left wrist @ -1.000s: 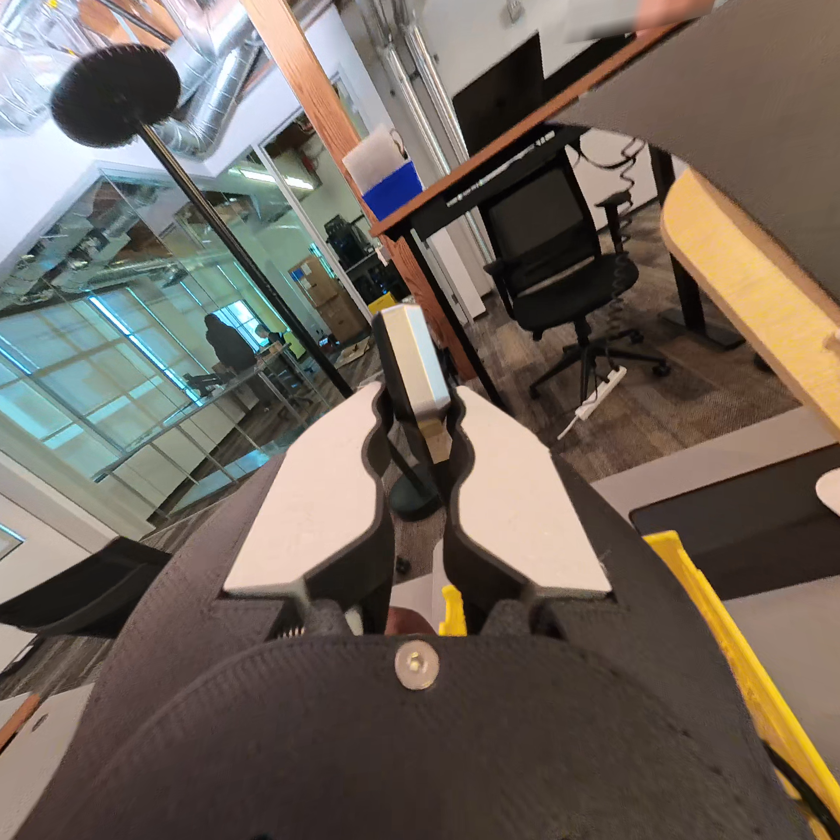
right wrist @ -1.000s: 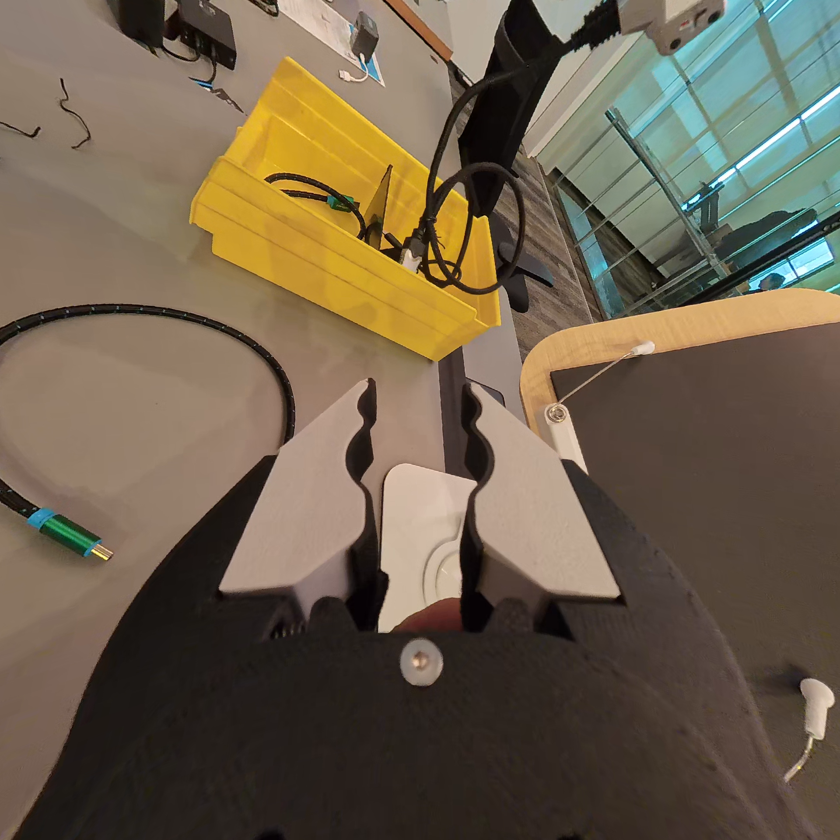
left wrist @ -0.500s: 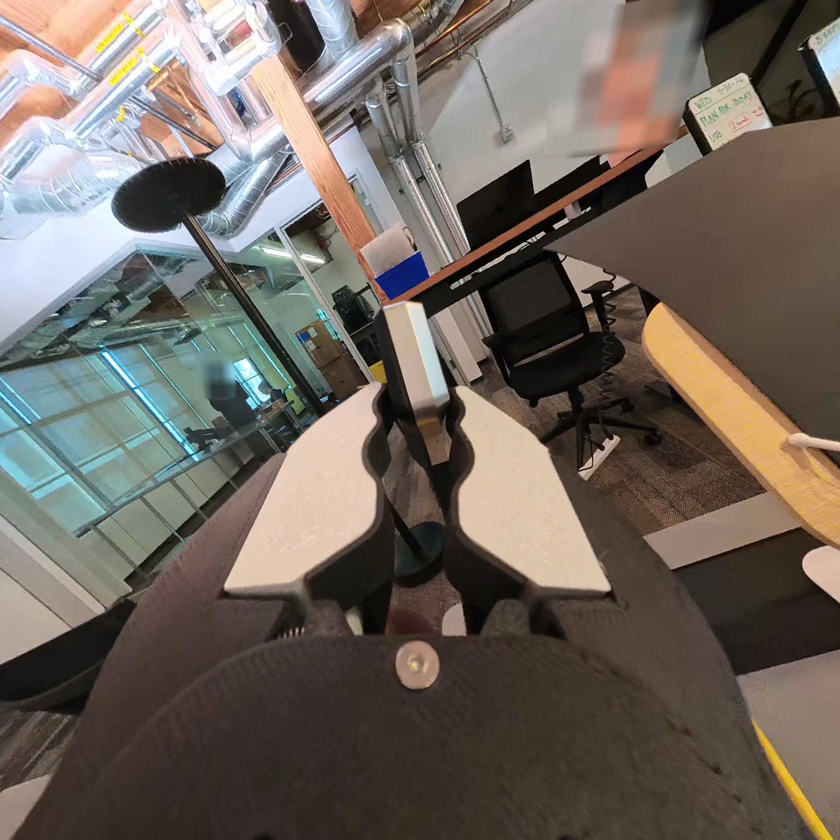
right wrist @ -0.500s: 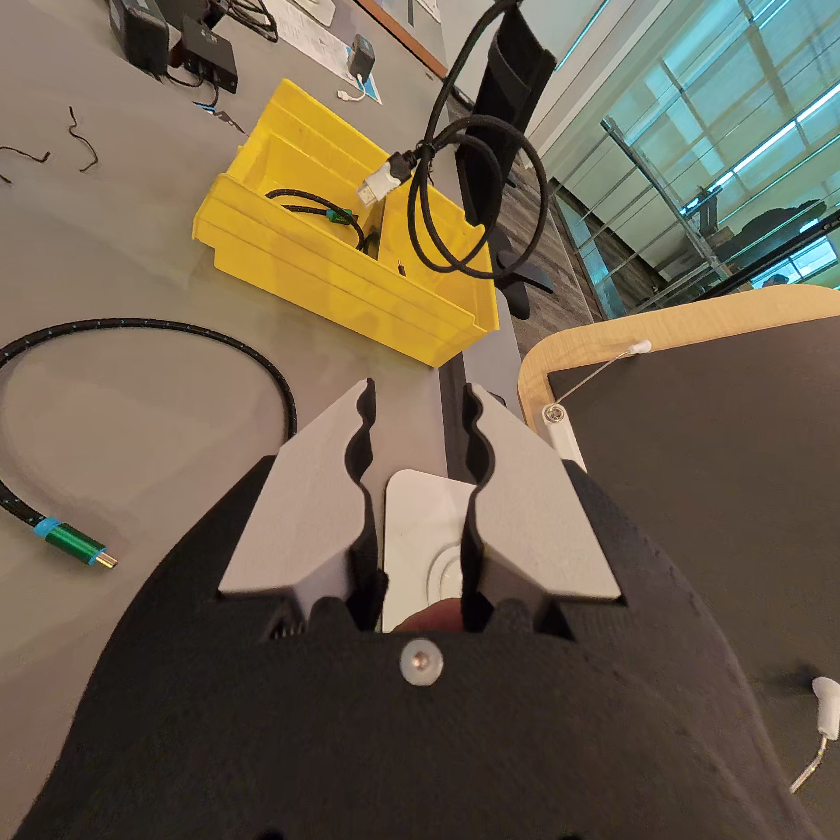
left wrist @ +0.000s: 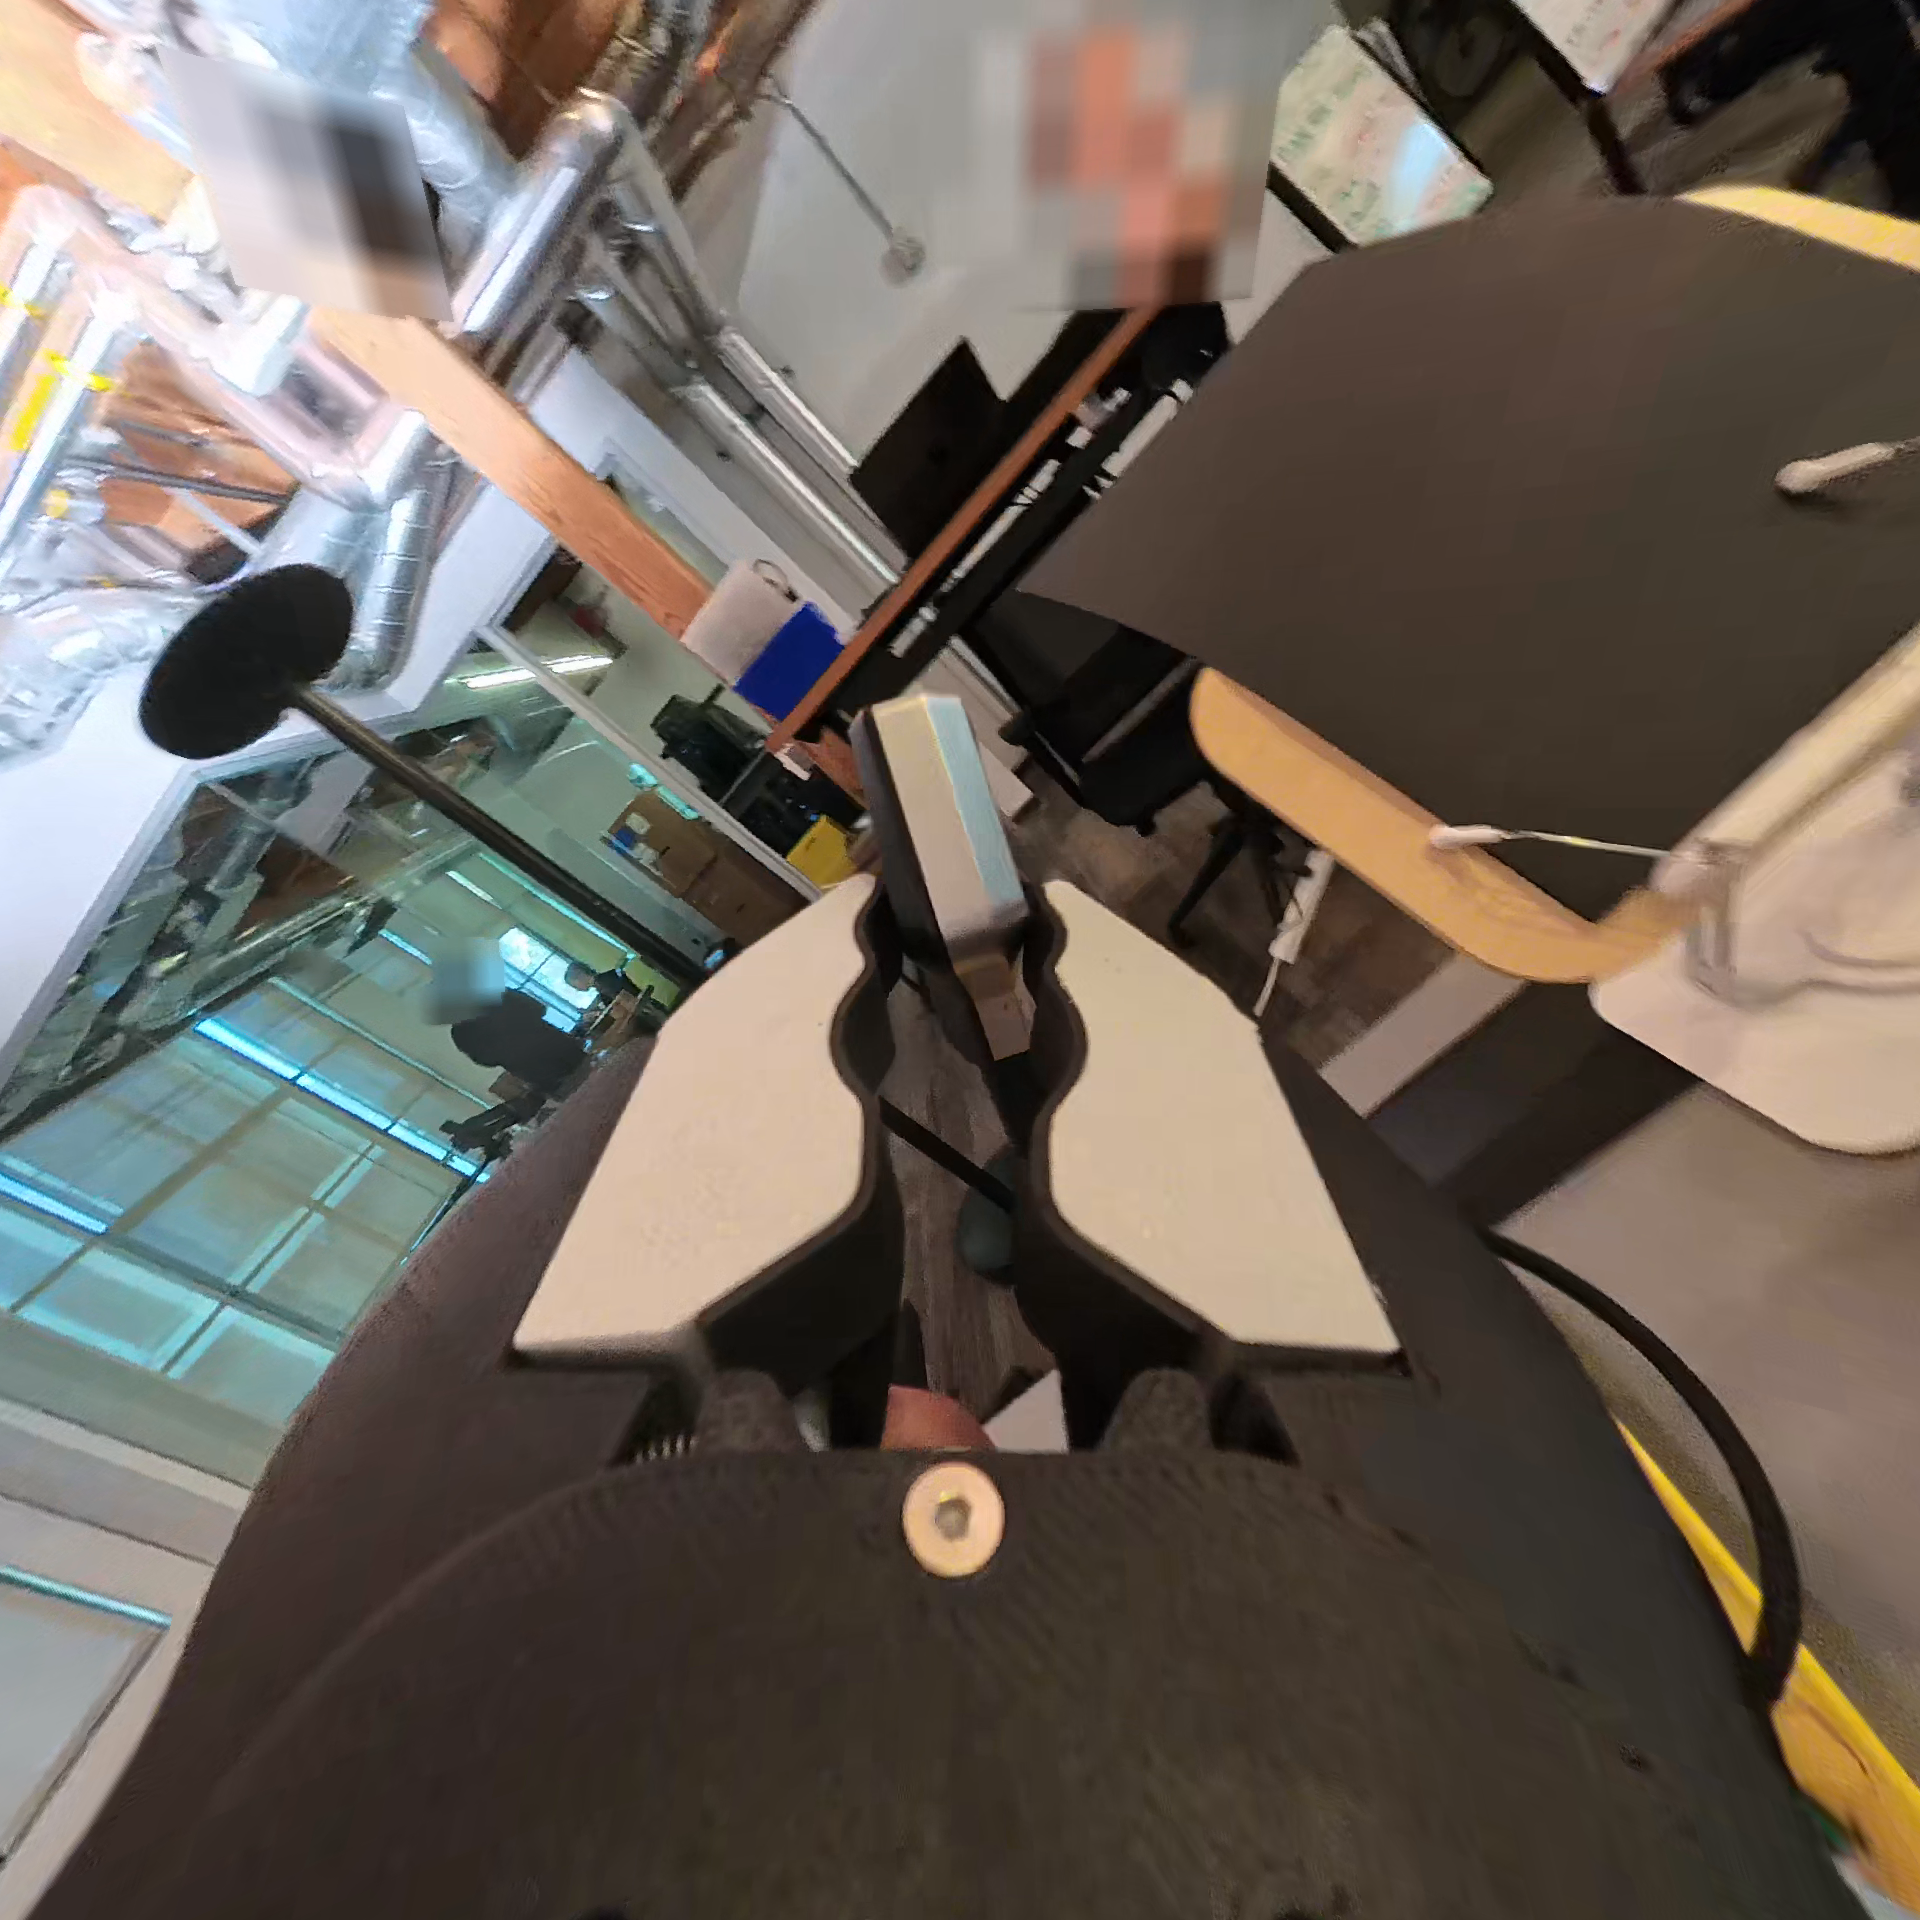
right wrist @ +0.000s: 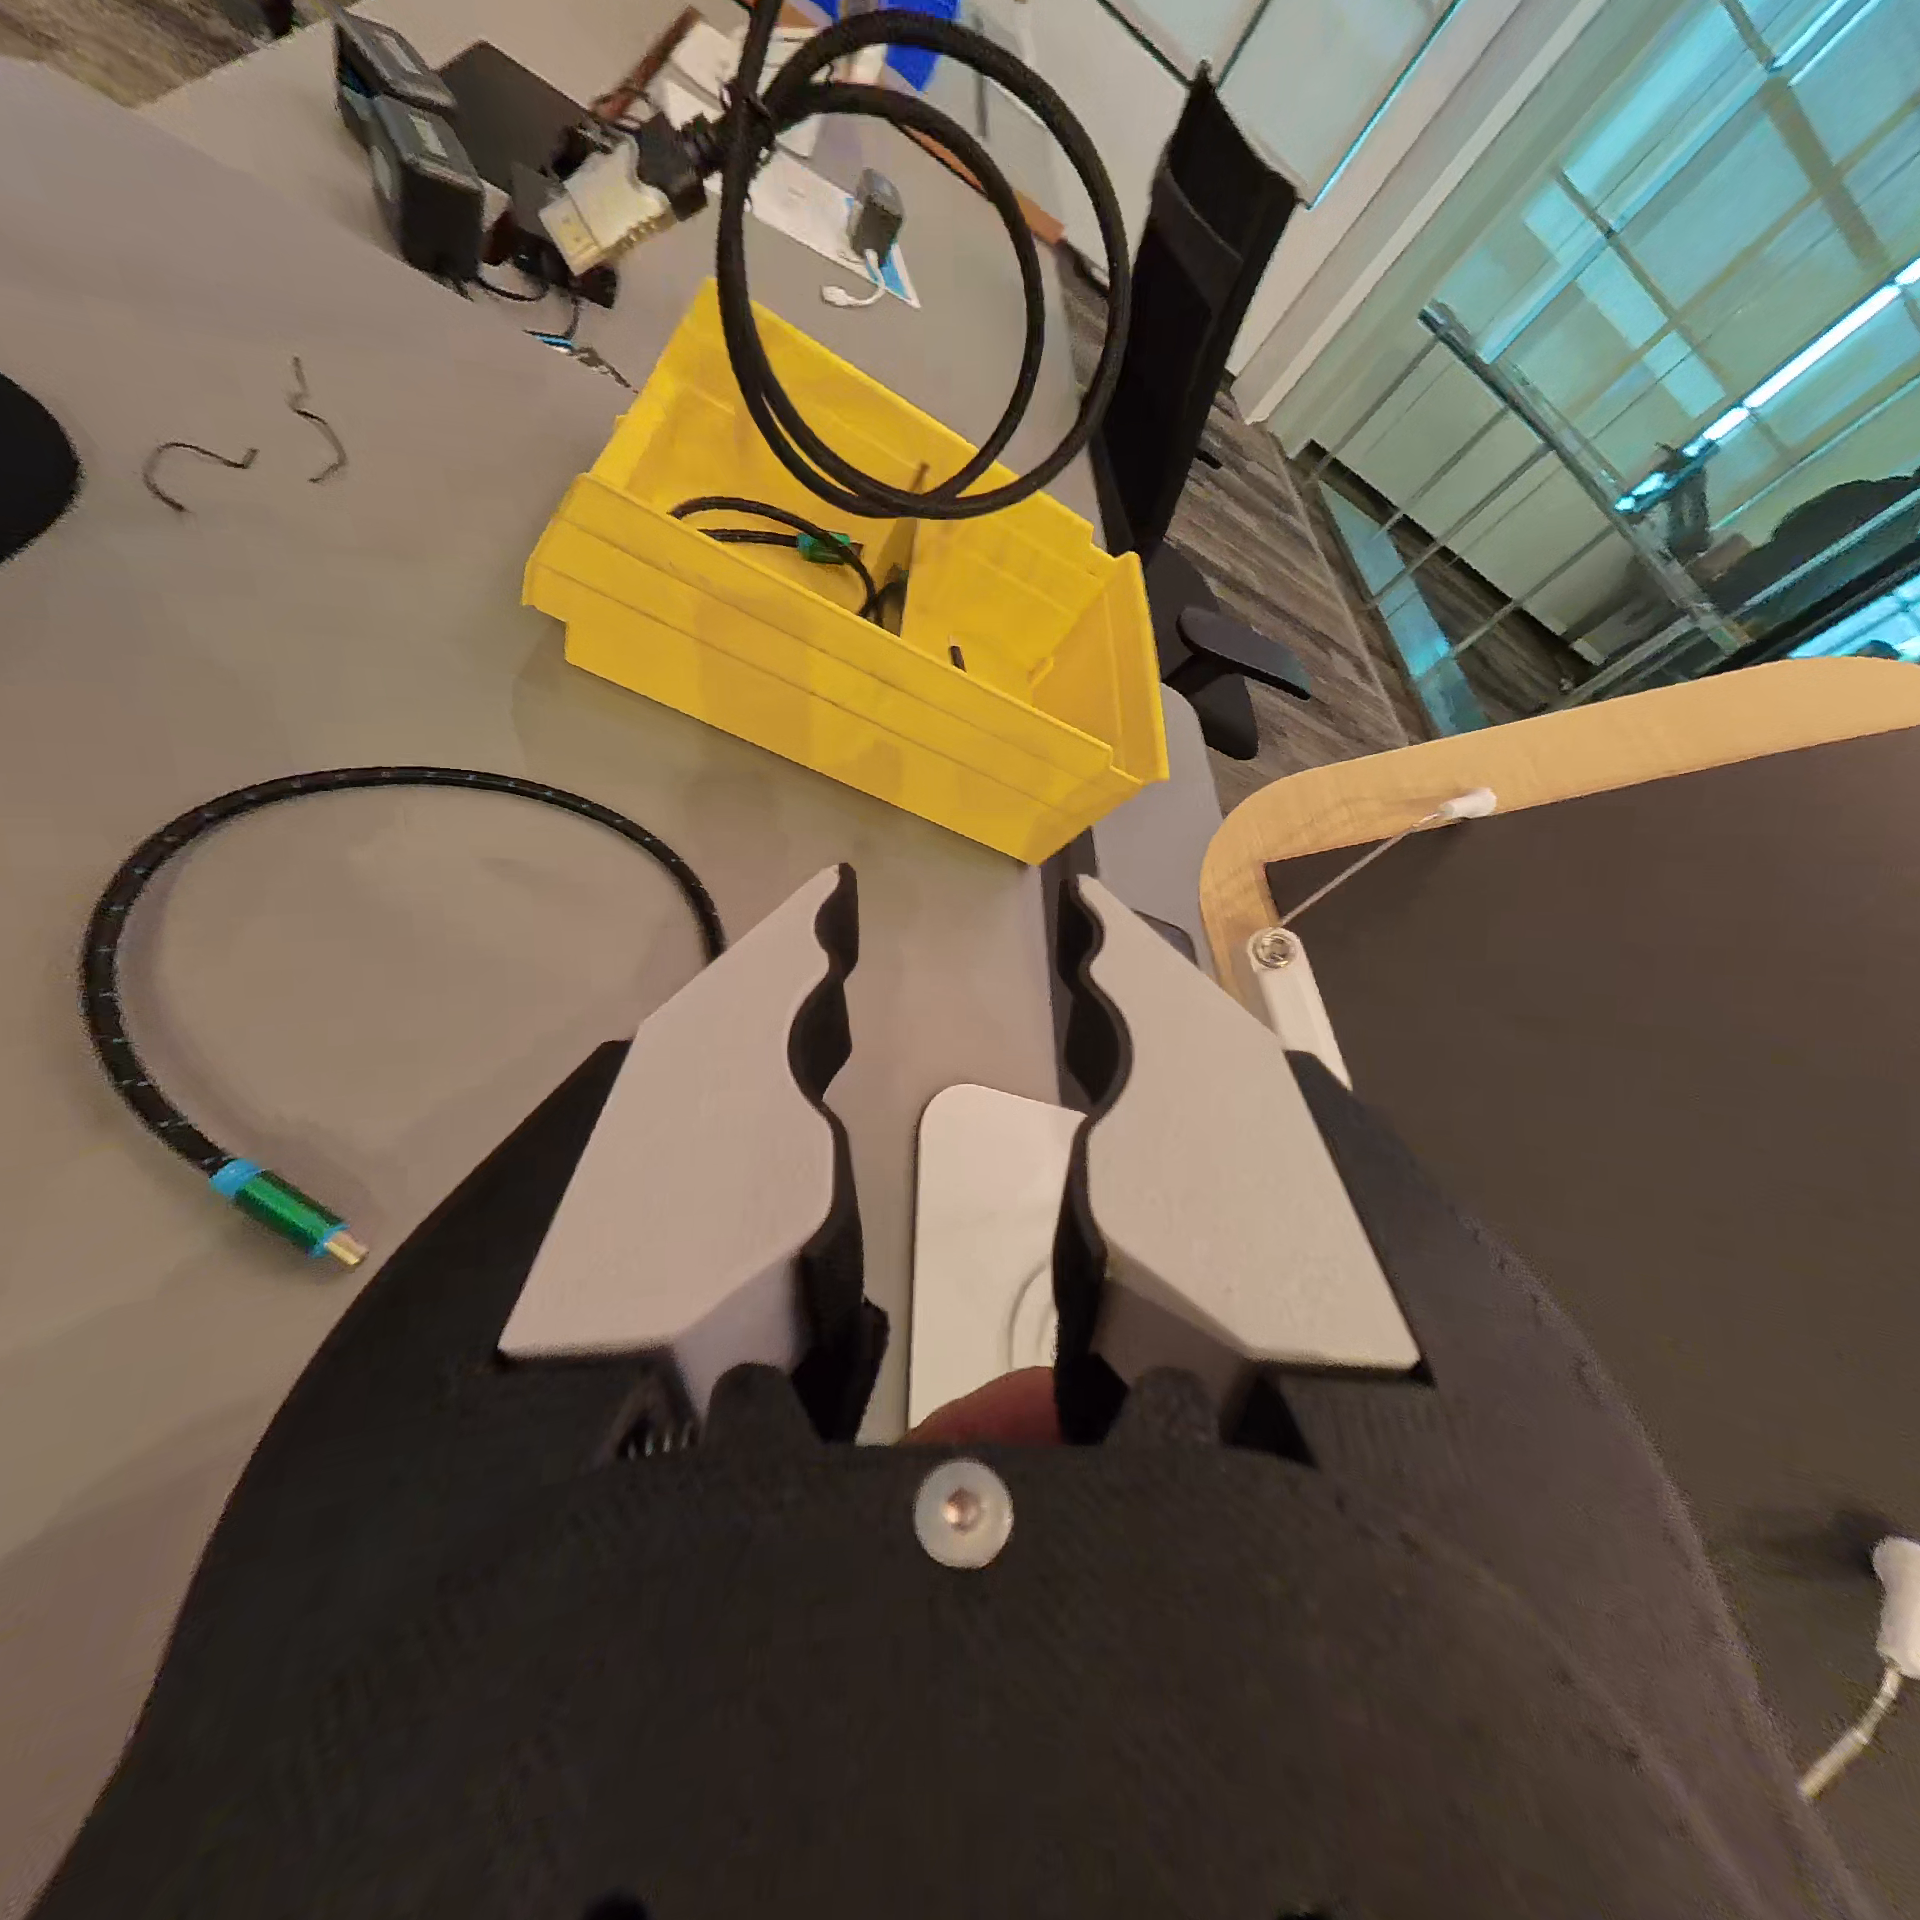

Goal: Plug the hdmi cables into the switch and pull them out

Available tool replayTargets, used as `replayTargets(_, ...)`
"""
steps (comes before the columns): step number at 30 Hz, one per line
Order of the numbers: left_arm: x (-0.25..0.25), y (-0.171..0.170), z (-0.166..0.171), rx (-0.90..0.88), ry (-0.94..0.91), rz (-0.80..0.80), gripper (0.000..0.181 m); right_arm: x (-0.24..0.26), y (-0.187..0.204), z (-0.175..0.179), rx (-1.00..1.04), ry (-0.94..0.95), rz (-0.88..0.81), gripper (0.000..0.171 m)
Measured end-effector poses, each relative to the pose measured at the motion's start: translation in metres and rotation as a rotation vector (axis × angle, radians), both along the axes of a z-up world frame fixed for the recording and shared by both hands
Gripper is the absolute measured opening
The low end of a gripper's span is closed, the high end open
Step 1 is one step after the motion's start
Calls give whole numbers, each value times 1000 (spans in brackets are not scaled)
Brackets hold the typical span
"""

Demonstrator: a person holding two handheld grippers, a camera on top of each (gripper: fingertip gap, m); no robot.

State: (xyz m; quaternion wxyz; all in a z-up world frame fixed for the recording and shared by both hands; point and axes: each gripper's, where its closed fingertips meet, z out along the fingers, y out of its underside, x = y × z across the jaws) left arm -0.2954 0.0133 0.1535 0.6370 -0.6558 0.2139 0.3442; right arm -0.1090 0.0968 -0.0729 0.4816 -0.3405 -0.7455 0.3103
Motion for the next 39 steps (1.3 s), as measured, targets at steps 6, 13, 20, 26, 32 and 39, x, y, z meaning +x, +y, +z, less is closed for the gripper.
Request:
replayTargets(6, 57, -32, -27, -166, 113, -60, 23, 4, -10, -8, 3, -55, 47, 37)
replayTargets(13, 141, -45, -66, -198, 95, -412, 23, 10, -42, 47, -198, 151, 189, 50)
replayTargets(20, 209, -42, -96, -187, -61, -796, 23, 32, -87, 114, -530, 404, 457, 68)
replayTargets(26, 231, -36, -108, -193, -176, -966, 23, 48, -118, 126, -582, 451, 637, 19)
replayTargets(32, 205, -21, -112, -208, -195, -817, 35, 32, -105, 118, -288, 445, 403, 17)
replayTargets(39, 164, -7, -106, -241, -397, -402, 62, 4, -72, 103, 581, 459, -116, 17)
